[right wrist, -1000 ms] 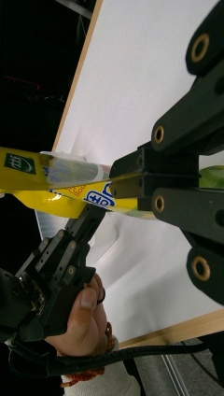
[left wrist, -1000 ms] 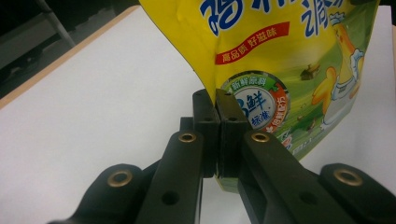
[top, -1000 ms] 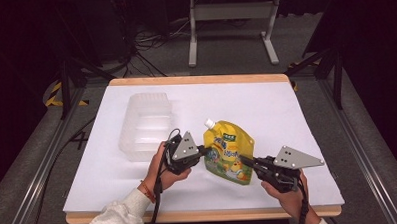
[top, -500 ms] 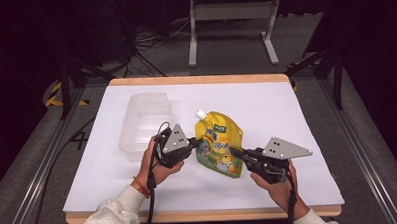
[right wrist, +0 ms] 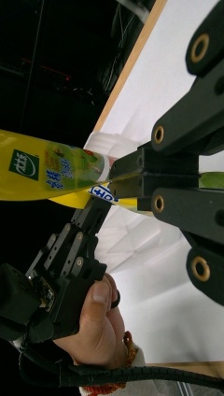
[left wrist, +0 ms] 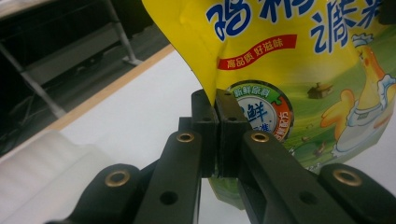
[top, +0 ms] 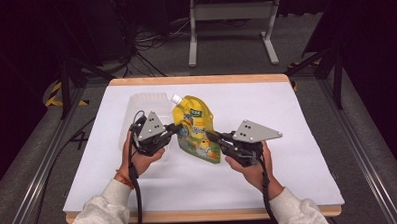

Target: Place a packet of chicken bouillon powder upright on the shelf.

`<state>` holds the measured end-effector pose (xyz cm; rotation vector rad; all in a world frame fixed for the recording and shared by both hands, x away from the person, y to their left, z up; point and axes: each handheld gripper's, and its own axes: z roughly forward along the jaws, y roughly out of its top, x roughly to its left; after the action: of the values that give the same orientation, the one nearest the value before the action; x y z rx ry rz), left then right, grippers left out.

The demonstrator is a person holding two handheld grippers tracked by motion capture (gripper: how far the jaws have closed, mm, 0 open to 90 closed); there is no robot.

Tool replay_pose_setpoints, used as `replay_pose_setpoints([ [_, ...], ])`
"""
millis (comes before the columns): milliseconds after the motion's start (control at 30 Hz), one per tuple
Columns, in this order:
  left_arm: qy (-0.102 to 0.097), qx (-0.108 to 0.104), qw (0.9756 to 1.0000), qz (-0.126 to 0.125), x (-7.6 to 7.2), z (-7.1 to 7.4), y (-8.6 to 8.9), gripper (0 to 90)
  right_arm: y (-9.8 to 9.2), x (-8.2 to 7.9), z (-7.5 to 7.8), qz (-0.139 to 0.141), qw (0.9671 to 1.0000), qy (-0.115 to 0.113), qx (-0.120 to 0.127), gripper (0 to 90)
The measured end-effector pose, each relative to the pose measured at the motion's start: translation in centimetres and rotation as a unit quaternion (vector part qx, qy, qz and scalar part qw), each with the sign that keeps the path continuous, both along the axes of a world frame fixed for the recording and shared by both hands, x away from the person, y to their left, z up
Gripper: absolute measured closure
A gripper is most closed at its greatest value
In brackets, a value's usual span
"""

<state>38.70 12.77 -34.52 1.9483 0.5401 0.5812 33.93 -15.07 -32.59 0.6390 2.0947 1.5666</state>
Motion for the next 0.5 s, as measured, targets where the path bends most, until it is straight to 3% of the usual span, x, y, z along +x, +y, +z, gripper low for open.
replay_pose_setpoints([
  [300, -0.008, -0.011, 0.9994, 0.032, 0.7, 0.5, 2.9, 87.7, 3.1, 1.7, 0.5, 0.013, 0.9999, -0.006, 0.005, 89.7],
  [500, -0.009, -0.029, 0.9976, 0.063, 1.0, 0.6, 5.0, 87.4, 5.4, 3.2, 1.0, 0.028, 0.9996, -0.009, 0.006, 89.7],
])
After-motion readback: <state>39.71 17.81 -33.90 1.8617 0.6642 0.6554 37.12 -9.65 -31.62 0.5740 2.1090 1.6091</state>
